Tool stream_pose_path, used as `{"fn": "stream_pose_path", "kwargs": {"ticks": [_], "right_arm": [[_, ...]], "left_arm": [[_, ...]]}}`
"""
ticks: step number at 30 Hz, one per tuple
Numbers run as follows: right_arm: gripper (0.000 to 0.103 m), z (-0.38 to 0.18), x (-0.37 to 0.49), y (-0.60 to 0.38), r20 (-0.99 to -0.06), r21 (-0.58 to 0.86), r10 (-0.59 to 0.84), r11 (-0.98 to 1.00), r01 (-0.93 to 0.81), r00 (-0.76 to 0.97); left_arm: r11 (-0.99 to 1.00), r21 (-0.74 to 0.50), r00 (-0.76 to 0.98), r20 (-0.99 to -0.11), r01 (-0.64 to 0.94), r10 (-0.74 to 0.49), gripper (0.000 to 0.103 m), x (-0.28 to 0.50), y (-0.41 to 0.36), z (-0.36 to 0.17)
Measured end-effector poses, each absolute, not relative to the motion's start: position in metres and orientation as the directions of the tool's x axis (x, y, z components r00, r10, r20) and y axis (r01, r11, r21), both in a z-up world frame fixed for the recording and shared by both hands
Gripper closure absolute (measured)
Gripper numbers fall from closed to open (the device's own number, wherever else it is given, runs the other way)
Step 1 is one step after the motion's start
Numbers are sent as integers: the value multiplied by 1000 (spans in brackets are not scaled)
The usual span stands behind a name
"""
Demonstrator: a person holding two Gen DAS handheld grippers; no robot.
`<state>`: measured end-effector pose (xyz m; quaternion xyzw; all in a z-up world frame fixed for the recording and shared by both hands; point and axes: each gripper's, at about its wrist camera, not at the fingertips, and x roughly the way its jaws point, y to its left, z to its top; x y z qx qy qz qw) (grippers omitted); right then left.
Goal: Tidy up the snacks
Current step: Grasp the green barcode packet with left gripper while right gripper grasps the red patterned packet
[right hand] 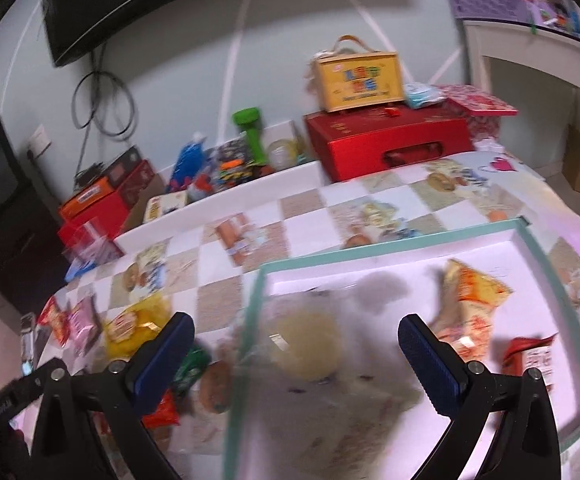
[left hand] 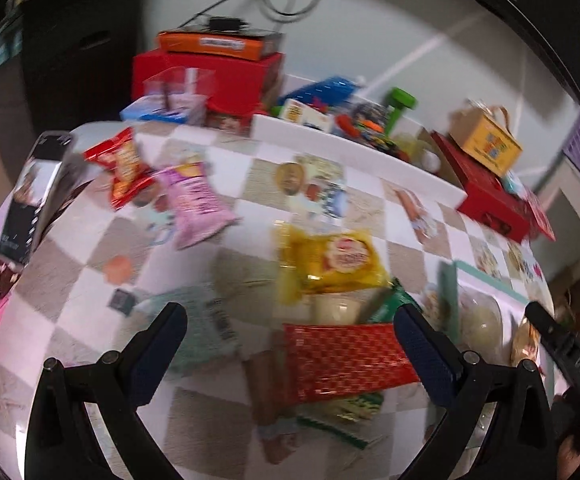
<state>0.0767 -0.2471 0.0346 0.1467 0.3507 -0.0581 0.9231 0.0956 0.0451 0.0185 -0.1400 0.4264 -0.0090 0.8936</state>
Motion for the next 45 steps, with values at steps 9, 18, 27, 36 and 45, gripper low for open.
{"fn": "stream_pose_path", "kwargs": {"ticks": [9, 18, 27, 36, 45], "right_arm": [[0, 22, 90, -178, -703, 196, 94, 978, 66, 705], [0, 2, 98, -134, -740, 179, 152, 983, -27, 655], [0, -17, 108, -120, -772, 159, 144, 987, -32, 619], [0, -25, 108, -99, -793, 105, 145, 989, -101, 591], [0, -32, 106, -87, -813, 68, 141, 987, -149, 565]], "left_arm": [[940, -278, 599, -793, -199, -108, 0, 93, 84, 6], [919, -303, 550, -826, -252, -122, 0, 102, 100, -19], [917, -297, 510, -851, -267, -127, 5, 116, 99, -43], [936, -246, 503, -860, -254, -89, 42, 120, 94, -46], [939, -240, 495, -864, -245, -91, 50, 112, 98, -45]]}}
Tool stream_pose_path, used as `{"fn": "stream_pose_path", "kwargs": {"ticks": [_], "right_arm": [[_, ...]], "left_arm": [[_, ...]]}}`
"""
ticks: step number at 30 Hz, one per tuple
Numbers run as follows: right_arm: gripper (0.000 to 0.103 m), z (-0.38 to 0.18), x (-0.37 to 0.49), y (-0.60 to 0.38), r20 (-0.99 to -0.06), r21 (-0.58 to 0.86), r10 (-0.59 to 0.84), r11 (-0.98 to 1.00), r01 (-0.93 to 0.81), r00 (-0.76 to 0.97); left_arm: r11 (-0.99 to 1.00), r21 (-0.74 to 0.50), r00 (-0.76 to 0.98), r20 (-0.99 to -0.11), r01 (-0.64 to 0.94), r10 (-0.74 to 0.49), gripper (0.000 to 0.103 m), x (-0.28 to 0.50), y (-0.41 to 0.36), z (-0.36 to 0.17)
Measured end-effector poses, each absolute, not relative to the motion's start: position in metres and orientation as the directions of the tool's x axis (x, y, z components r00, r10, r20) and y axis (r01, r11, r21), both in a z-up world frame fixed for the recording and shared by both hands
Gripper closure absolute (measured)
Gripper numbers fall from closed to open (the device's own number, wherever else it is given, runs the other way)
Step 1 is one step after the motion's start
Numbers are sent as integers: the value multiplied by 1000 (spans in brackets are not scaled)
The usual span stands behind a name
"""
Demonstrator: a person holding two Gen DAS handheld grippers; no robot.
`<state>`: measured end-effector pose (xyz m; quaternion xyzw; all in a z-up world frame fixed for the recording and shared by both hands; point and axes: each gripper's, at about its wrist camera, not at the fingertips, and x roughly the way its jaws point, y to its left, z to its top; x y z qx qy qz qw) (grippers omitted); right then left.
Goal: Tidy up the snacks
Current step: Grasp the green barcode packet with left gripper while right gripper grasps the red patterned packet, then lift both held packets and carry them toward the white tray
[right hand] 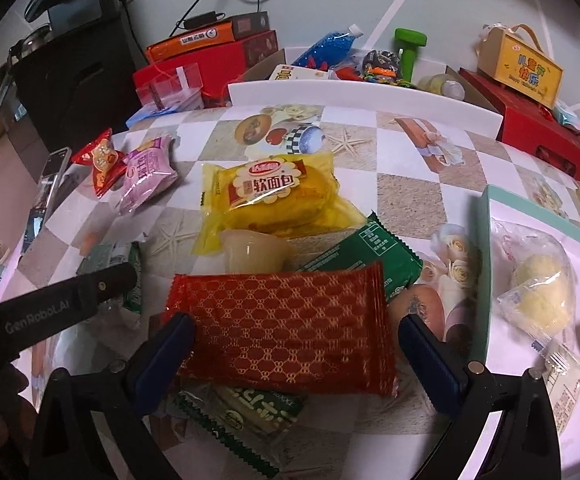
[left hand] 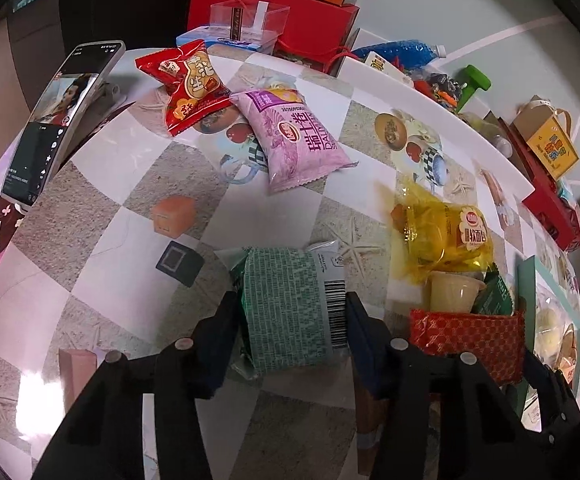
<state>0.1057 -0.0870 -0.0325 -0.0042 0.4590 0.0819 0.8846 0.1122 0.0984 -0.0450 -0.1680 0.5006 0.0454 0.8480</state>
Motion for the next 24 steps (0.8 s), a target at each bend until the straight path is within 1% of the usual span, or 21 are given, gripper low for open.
{"fn": "stream_pose_path", "kwargs": {"ticks": [2, 4, 5, 6, 7, 10, 12, 13, 15, 16, 18, 21, 24], "right_arm": [[0, -31, 105, -91, -810, 76, 139, 988, -133, 570], [12, -29, 105, -95, -809, 91, 142, 989, -117, 570], [21, -29, 106, -97, -810, 107, 154, 988, -115, 566], [27, -29, 106, -99, -808, 143, 183, 983, -114, 560], [29, -28, 106, -101, -808, 167, 201, 980, -111, 554], [38, -26, 104, -101, -808, 162, 198, 980, -114, 555], [50, -24, 103, -104, -805, 181, 214, 977, -113, 554], [52, -23, 103, -106, -804, 199, 226, 974, -110, 550], [61, -22, 102, -111, -799, 230, 249, 968, -103, 547], [63, -21, 102, -113, -795, 242, 257, 965, -101, 549], [73, -18, 101, -117, -782, 270, 280, 957, -102, 557], [79, -11, 99, -123, -756, 321, 324, 941, -110, 569], [82, -9, 98, -126, -744, 346, 346, 931, -113, 571]], "left_arm": [[938, -243, 495, -864, -248, -94, 50, 111, 99, -45], [937, -244, 495, -864, -249, -94, 50, 111, 99, -45], [937, -243, 494, -864, -250, -93, 50, 111, 98, -45], [937, -242, 493, -865, -250, -91, 50, 111, 98, -45], [938, -239, 493, -866, -251, -89, 50, 111, 98, -45], [939, -236, 490, -867, -252, -87, 50, 111, 97, -45], [939, -235, 489, -868, -253, -86, 50, 111, 97, -45], [939, -234, 489, -868, -253, -85, 50, 111, 97, -45], [939, -233, 488, -869, -253, -84, 50, 111, 97, -45], [939, -233, 487, -869, -254, -84, 50, 111, 97, -45], [938, -235, 487, -869, -255, -85, 50, 111, 97, -44], [938, -234, 488, -869, -255, -84, 50, 111, 97, -44], [940, -234, 489, -868, -250, -86, 50, 111, 95, -44]]}}
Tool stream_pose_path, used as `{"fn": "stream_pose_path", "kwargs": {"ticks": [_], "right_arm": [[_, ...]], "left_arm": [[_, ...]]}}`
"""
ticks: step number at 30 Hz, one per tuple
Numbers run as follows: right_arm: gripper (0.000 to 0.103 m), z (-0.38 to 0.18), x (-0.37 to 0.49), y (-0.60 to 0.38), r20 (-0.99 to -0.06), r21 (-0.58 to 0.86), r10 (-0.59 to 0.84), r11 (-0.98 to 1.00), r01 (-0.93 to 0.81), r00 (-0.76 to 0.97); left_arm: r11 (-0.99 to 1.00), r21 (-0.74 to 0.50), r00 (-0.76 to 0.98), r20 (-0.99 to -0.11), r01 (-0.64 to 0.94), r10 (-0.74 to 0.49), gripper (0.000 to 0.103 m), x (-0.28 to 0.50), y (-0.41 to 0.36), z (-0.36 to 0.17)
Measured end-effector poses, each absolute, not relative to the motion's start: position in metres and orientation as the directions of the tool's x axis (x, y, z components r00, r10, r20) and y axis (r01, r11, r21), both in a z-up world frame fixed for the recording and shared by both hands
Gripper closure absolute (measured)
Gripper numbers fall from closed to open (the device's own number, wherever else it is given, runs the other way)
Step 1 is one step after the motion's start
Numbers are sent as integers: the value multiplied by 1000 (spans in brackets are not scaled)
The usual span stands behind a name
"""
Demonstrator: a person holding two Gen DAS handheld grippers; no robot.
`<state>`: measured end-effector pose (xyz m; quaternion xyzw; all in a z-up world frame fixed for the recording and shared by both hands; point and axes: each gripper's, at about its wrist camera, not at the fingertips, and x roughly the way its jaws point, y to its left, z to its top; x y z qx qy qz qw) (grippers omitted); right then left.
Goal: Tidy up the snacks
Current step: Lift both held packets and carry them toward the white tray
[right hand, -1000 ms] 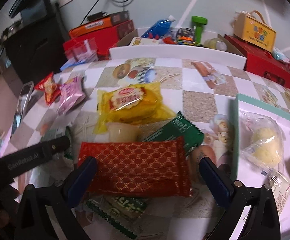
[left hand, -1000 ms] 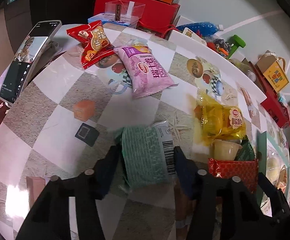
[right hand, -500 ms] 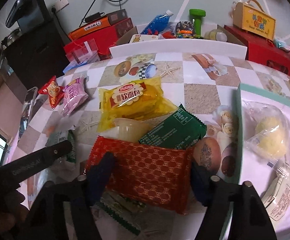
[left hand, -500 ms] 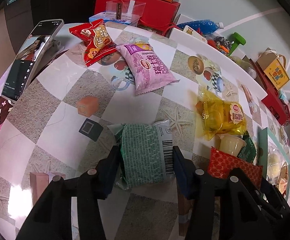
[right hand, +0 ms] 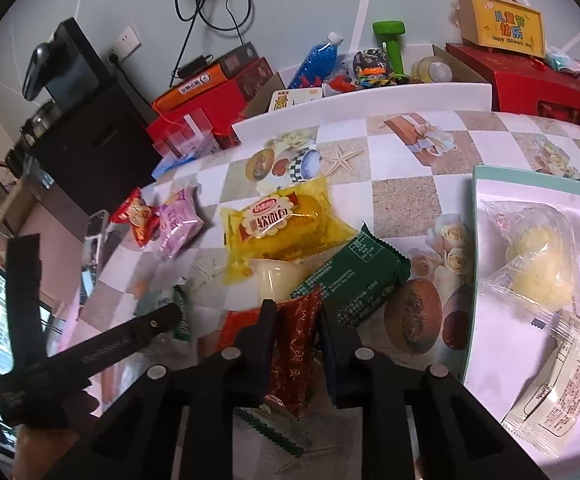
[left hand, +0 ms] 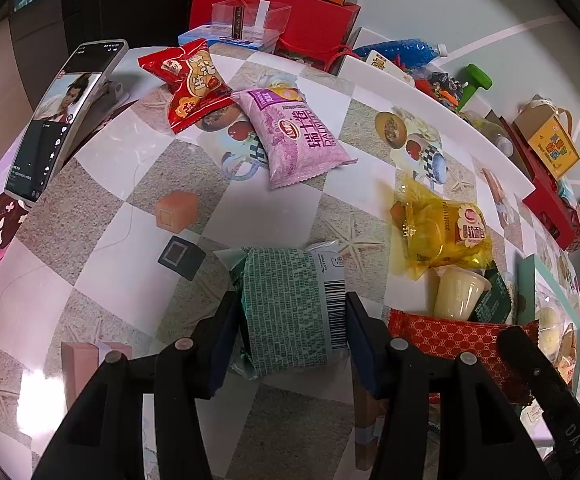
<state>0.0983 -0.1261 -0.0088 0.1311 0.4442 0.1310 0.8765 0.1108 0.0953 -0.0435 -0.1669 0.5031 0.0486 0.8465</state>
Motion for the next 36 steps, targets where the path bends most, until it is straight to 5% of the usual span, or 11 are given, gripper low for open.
{"fn": "stream_pose_path", "kwargs": {"ticks": [12, 36], "right_arm": [[91, 10, 92, -146, -659, 461, 439, 877, -133, 611], [91, 63, 63, -200, -506, 527, 446, 837, -145, 738]], "left_arm": [[950, -235, 517, -850, -207, -98, 51, 110, 84, -32], [970, -236, 607, -780, -59, -153, 51, 104, 31, 16]]}}
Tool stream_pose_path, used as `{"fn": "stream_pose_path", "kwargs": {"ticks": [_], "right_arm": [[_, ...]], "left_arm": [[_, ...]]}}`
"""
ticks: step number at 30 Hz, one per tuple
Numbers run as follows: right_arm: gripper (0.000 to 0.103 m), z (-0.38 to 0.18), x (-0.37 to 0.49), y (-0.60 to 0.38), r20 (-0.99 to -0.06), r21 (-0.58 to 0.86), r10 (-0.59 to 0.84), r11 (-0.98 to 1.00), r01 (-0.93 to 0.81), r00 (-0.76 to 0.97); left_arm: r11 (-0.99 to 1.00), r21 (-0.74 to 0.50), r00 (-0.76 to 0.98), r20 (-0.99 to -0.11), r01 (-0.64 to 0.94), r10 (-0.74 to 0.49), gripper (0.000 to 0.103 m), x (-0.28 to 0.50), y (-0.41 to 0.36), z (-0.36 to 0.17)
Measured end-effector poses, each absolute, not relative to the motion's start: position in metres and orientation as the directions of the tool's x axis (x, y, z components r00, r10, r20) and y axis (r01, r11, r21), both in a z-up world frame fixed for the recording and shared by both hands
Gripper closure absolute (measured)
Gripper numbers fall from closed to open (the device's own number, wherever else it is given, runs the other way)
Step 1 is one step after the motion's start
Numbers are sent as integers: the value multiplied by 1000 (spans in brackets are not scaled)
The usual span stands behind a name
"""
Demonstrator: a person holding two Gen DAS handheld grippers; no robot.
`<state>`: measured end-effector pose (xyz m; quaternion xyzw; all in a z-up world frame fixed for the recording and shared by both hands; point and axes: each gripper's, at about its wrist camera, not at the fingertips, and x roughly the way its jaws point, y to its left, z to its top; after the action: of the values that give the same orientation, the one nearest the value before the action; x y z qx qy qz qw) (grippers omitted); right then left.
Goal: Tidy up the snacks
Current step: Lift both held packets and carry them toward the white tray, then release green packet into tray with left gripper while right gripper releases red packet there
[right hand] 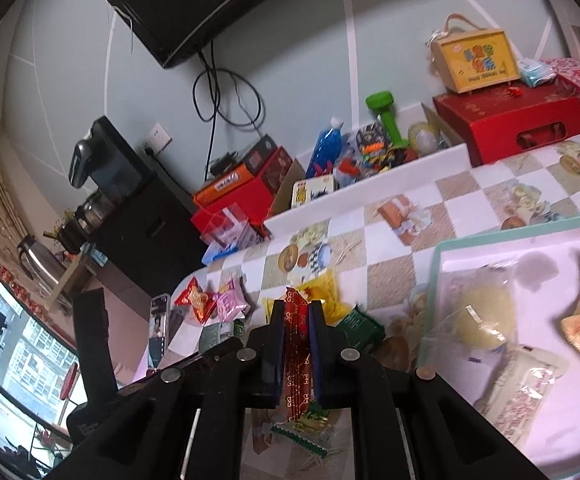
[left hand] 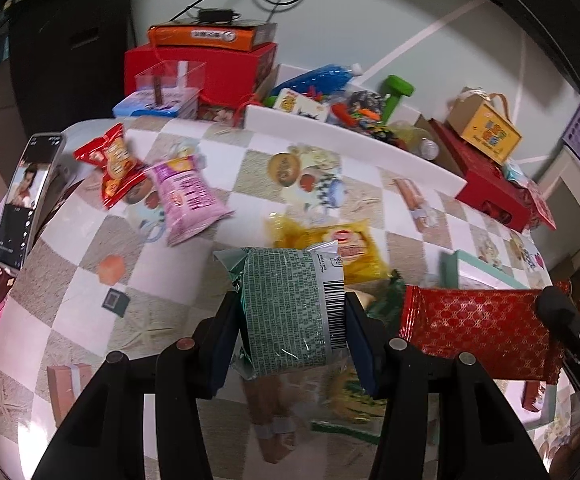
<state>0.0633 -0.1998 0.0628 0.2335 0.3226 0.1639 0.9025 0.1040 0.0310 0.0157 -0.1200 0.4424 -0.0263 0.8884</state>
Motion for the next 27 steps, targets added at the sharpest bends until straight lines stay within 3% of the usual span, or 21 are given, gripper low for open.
{"fn": "stream_pose_path", "kwargs": {"ticks": [13, 27], "right_arm": [[91, 84, 40, -259, -446, 542, 354, 838, -67, 822], [91, 102, -12, -364, -394, 548, 126, 828, 122, 910]], "left_arm": [[972, -218, 617, -753, 92, -227, 51, 101, -36, 34], [942, -204, 592, -737, 266, -327, 51, 88, -126, 48]]}}
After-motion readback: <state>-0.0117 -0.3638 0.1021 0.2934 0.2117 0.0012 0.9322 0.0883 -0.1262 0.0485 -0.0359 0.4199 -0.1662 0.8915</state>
